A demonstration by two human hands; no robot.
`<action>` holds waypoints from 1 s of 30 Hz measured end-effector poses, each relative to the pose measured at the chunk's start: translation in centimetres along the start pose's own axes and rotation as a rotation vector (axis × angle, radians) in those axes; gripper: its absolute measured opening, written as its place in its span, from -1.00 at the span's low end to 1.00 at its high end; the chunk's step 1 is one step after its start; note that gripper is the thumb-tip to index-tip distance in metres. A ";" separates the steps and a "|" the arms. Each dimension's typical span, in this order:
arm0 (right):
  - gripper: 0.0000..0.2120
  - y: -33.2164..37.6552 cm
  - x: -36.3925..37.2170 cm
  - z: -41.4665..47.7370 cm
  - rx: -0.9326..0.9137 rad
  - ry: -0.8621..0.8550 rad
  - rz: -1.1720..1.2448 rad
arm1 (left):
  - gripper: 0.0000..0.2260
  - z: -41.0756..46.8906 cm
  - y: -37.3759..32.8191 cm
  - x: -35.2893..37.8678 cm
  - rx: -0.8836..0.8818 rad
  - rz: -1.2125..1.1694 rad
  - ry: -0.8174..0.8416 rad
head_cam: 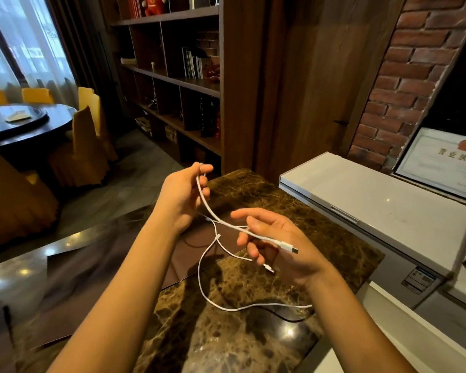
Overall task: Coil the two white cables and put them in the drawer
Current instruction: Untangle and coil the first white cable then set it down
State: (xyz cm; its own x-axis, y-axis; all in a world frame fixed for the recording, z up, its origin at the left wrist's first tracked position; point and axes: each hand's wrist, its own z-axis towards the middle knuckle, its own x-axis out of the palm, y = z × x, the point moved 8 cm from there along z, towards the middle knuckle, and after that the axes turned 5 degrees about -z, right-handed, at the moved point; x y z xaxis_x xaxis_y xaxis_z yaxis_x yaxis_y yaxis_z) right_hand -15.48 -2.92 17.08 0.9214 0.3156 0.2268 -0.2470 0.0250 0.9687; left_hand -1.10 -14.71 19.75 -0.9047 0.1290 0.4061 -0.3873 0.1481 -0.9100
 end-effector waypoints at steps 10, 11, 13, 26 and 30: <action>-0.69 3.1 -2.6 -1.8 -0.040 -0.097 0.327 | -0.93 -0.7 2.1 -0.8 0.238 0.569 -0.020; -0.69 2.9 -2.9 -1.9 -0.033 -0.128 0.349 | -0.92 -1.2 2.1 -0.1 0.291 0.624 0.009; -0.68 2.5 -3.2 -1.9 -0.020 -0.150 0.398 | -0.74 -2.7 2.4 1.8 0.429 0.816 0.094; -0.66 1.8 -4.4 -3.1 0.098 -0.200 0.016 | -0.84 -6.7 1.6 8.3 0.785 0.906 0.349; -0.68 0.9 -4.1 -4.0 0.208 -0.200 -0.211 | -0.80 -6.5 1.7 9.5 0.785 0.954 0.436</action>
State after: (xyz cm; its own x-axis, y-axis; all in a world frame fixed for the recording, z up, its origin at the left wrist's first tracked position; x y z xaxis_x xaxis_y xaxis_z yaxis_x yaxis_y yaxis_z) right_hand -20.70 -0.39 16.62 0.9912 0.1313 0.0148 0.0025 -0.1303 0.9915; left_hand -9.16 -6.82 22.63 -0.8043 0.1913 -0.5626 0.2368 -0.7652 -0.5986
